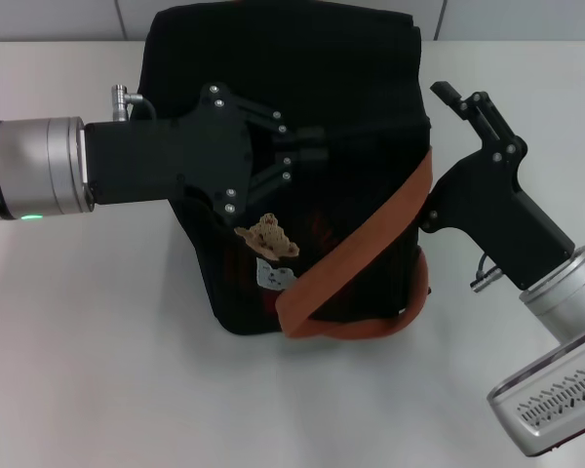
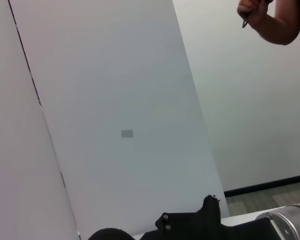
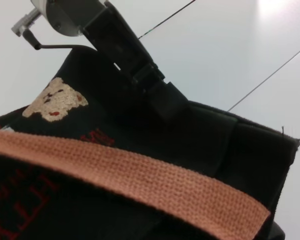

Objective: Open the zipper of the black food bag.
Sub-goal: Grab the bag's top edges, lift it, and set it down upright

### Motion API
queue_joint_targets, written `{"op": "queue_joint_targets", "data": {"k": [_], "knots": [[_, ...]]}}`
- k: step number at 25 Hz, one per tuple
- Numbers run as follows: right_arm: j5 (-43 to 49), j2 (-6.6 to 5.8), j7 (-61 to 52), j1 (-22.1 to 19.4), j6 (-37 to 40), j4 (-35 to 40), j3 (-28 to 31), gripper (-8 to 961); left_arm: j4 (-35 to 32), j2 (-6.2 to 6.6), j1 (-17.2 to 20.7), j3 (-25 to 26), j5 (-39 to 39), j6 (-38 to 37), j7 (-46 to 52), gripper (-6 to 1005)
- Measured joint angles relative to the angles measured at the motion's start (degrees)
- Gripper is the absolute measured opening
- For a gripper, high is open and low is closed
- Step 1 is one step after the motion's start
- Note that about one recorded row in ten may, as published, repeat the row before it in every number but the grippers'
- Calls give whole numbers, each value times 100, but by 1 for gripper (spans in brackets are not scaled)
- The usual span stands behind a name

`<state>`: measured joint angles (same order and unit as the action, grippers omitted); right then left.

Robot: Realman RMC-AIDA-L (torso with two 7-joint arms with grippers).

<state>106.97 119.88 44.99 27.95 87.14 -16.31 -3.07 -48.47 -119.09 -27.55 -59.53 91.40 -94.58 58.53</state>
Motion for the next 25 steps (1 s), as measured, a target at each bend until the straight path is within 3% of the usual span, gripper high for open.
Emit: {"op": "queue_joint_targets", "data": {"k": [9,15,20,25], "knots": [[29,0,4,-14,-29,-3,-58,775,50,0,-2,-67,-3,-3,0,88],[145,0,-6,-3,-78,-1,-62,554,78,1,-7,-72,-22,-35,1,89],[148,0,-8,0,-107,-4,-62,308,78,1,4,-80,-68,-63,1,89],[149,0,-8,0,-133,-5,-62,197,83,0,11,-85,-77,-67,1,88]]}}
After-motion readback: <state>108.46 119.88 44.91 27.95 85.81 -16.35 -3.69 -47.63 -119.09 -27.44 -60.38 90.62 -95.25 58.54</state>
